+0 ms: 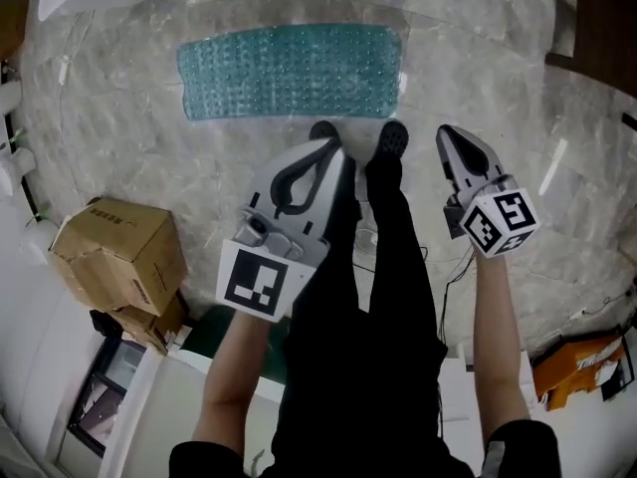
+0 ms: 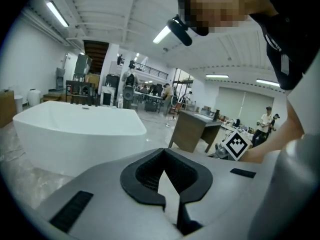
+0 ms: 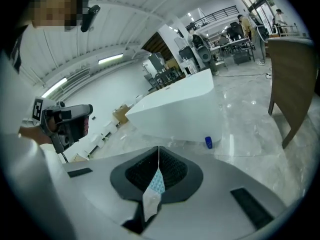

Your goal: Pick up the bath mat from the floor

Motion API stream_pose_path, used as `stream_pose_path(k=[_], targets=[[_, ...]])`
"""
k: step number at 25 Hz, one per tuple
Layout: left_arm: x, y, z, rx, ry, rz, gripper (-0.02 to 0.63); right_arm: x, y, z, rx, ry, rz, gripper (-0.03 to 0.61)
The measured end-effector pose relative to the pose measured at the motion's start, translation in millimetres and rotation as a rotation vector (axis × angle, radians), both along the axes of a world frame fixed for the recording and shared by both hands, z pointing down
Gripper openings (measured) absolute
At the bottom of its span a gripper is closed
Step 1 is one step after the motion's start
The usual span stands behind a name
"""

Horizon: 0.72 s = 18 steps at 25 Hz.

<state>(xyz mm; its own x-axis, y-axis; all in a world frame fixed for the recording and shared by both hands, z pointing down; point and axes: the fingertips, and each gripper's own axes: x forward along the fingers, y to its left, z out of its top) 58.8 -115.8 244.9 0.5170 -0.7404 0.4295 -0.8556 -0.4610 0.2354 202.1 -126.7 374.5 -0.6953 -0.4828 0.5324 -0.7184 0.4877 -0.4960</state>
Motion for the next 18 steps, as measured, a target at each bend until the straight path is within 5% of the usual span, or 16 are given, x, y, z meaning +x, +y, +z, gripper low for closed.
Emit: stream_pose_path(k=[10,18], targets=[[23,18,255,-0.165,-0.014,0.081,0.012,-23,14,249,-0.14,0.066,-0.071,0.015],[21,26,388,-0.217,0.018,-0.038,0.012,-38,11,411,-0.184,0.106,-0.105,0.015]])
